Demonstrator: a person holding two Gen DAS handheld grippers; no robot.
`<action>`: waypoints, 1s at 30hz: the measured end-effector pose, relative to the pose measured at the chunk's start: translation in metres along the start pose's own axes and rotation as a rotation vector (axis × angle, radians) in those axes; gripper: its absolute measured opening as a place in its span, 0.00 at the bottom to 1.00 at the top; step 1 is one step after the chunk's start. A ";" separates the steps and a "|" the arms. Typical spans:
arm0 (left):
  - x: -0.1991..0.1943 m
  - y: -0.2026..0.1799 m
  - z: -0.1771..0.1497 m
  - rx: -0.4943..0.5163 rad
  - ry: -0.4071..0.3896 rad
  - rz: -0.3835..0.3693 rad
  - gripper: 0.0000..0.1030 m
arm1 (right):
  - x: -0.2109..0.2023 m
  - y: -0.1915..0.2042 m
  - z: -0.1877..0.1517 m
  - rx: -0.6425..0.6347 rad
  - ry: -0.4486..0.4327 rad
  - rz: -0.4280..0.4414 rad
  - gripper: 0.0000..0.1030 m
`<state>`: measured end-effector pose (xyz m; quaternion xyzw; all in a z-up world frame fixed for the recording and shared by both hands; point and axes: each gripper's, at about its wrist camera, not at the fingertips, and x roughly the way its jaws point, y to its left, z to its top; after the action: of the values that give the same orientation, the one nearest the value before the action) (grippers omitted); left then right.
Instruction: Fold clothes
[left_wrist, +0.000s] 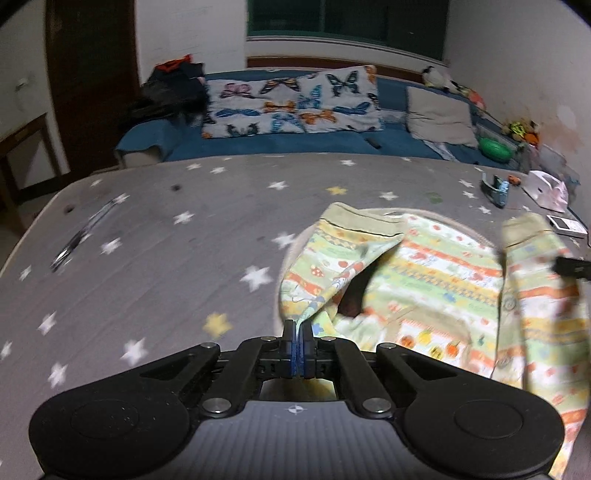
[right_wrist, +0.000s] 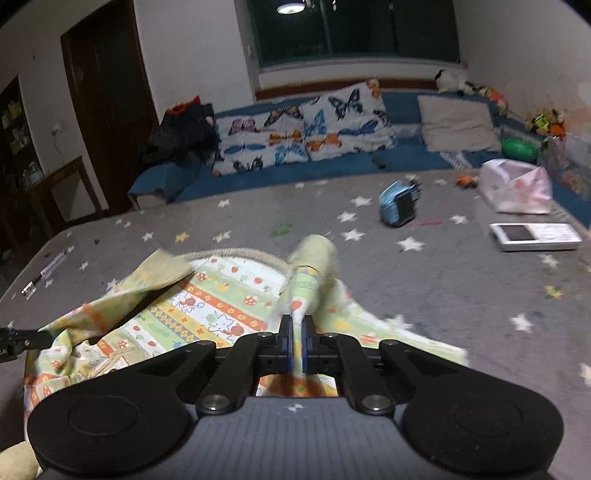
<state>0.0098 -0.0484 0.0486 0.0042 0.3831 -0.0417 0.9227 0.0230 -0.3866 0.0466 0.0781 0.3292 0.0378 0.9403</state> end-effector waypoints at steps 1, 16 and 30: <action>-0.005 0.005 -0.005 -0.003 0.002 0.010 0.01 | -0.012 -0.005 -0.001 0.007 -0.017 -0.006 0.03; -0.078 0.012 -0.089 0.025 0.076 -0.015 0.01 | -0.142 -0.085 -0.058 0.110 -0.114 -0.165 0.04; -0.111 -0.004 -0.108 0.139 0.123 -0.112 0.06 | -0.174 -0.136 -0.110 0.198 0.011 -0.303 0.18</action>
<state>-0.1450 -0.0399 0.0514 0.0495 0.4349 -0.1193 0.8912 -0.1784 -0.5287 0.0450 0.1197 0.3445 -0.1362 0.9211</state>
